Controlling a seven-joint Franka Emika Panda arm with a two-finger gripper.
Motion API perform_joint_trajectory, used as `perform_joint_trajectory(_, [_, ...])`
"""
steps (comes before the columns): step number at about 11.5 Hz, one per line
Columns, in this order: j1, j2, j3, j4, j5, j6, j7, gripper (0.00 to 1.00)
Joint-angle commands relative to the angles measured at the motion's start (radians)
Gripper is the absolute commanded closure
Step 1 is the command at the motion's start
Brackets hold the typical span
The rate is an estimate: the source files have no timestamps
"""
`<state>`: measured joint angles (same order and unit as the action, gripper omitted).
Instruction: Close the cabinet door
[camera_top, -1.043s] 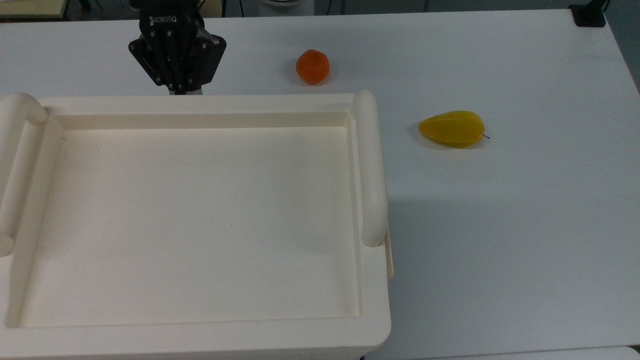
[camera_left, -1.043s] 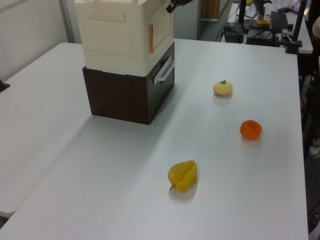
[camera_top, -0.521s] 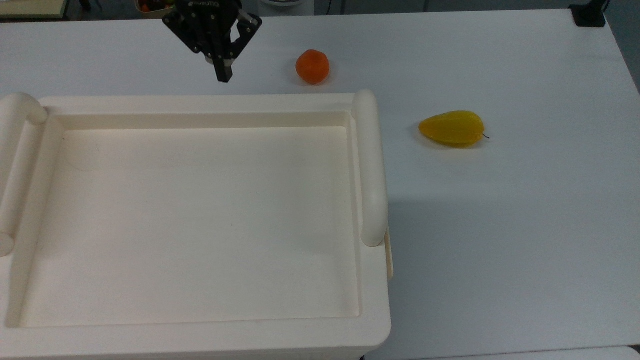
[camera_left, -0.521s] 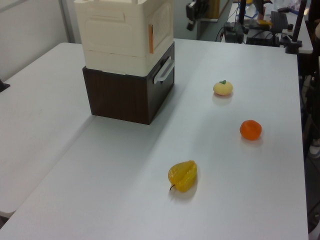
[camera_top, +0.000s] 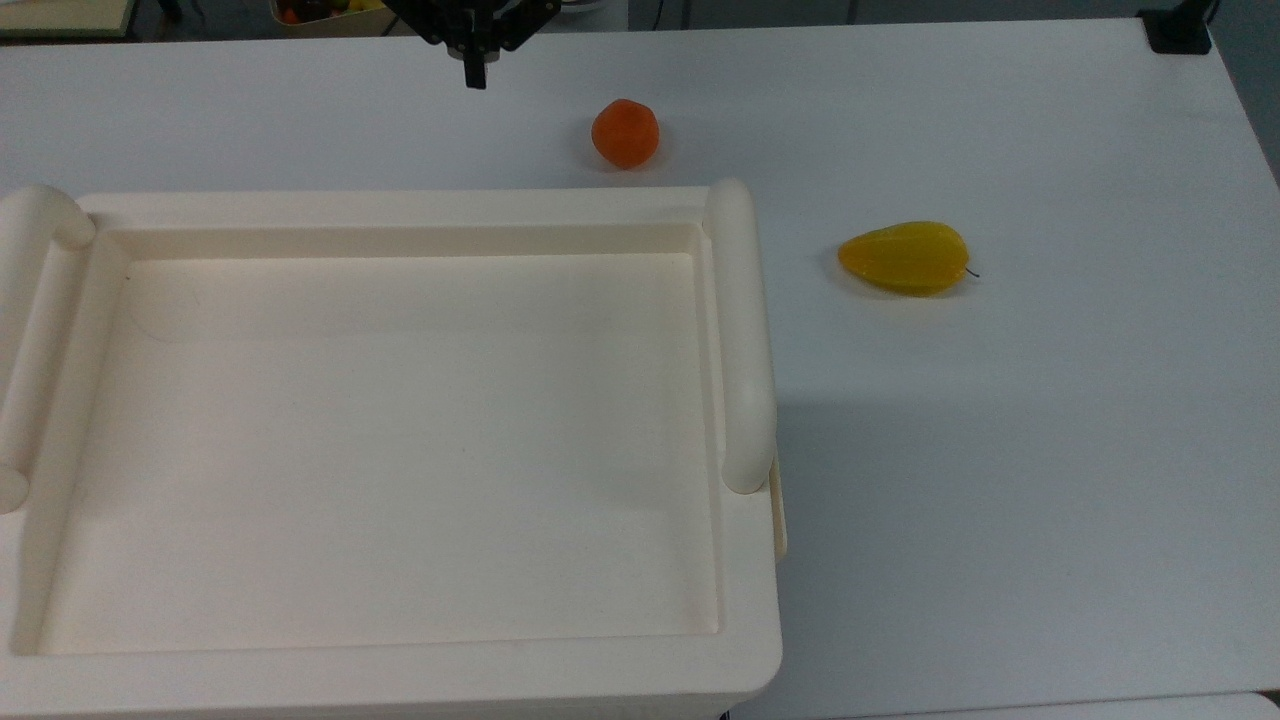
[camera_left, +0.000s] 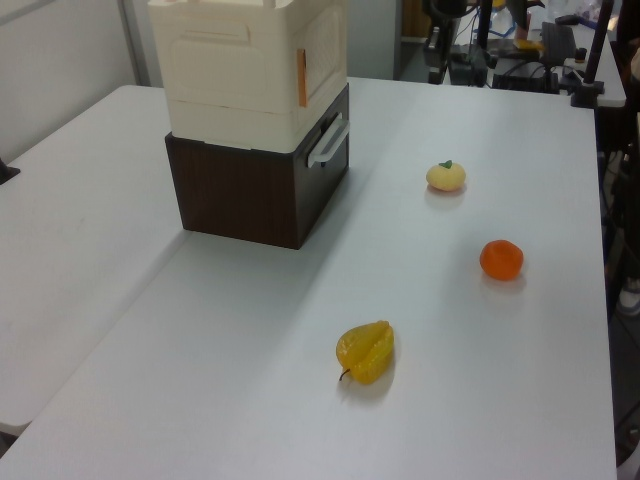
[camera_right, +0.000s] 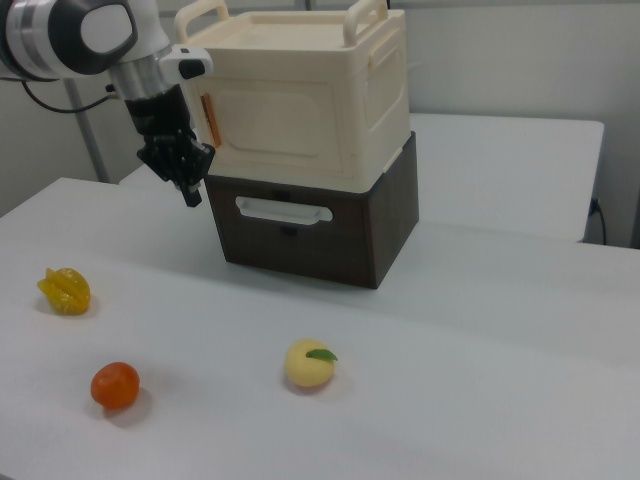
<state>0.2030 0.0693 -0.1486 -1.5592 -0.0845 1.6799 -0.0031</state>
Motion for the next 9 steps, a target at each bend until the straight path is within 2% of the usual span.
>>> perform_joint_trajectory(1, [0.003,-0.065,-0.006,-0.087,-0.011,-0.032,-0.077,0.95])
perform_joint_trajectory(2, [0.000,-0.065,-0.014,-0.085,-0.006,-0.040,-0.077,0.78])
perform_joint_trajectory(3, [-0.008,-0.065,-0.017,-0.082,-0.001,-0.043,-0.077,0.47])
perform_joint_trajectory(5, [-0.014,-0.066,-0.019,-0.082,-0.001,-0.049,-0.071,0.30])
perform_joint_trajectory(7, [-0.020,-0.075,-0.020,-0.084,0.000,-0.066,-0.071,0.00])
perform_joint_trajectory(9, [-0.022,-0.077,-0.022,-0.082,0.000,-0.069,-0.071,0.00])
